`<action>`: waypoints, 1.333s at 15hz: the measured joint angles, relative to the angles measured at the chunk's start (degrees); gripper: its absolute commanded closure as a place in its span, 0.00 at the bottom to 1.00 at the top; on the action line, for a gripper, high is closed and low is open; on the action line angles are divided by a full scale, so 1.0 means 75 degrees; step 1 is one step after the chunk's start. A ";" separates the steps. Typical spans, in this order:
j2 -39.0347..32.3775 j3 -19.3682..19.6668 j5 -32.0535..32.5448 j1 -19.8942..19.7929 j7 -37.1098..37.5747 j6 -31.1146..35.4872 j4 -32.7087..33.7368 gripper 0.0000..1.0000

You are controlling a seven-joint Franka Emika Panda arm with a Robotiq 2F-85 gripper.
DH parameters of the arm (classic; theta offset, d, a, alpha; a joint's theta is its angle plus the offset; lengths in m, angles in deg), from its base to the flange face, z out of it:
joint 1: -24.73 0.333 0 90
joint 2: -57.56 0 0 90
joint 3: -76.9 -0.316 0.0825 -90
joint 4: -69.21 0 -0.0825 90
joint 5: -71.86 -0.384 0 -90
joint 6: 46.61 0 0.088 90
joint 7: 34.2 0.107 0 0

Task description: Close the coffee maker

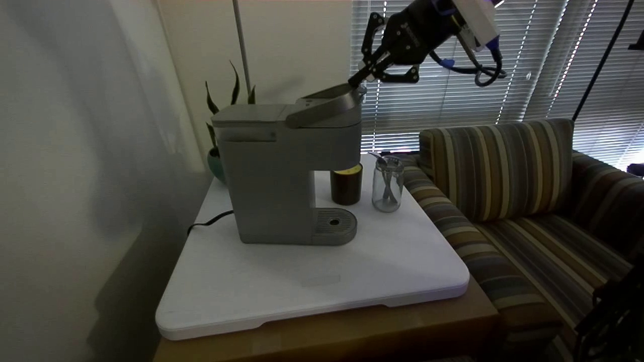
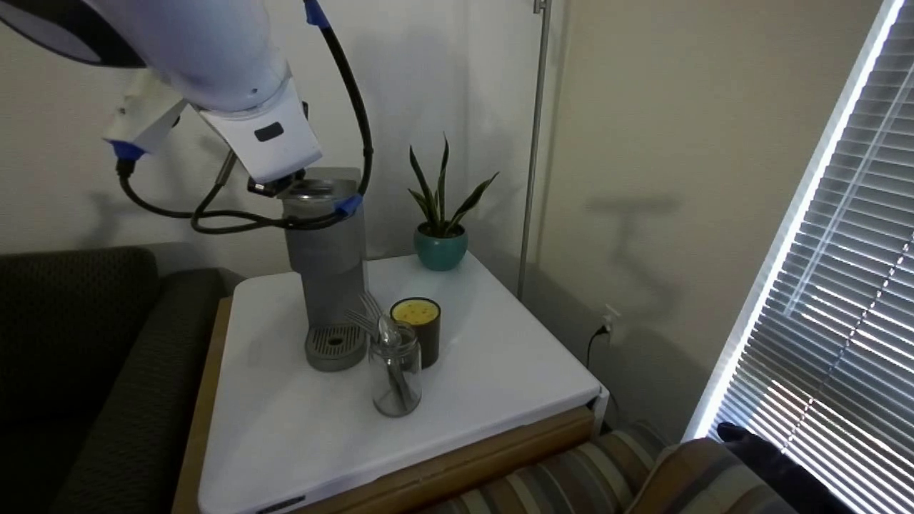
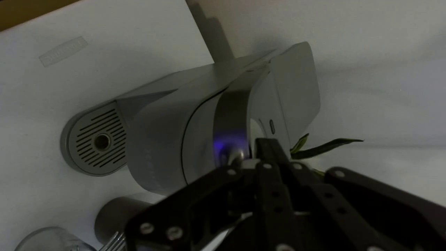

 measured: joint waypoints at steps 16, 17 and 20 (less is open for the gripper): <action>-0.0084 0.0002 -0.2394 0.0004 -0.1537 -0.0020 -0.0254 1.00; -0.0114 0.0003 -0.2442 0.0003 -0.1566 -0.0020 -0.0261 1.00; -0.0367 0.0018 -0.2622 0.0002 -0.1670 -0.0034 -0.0265 1.00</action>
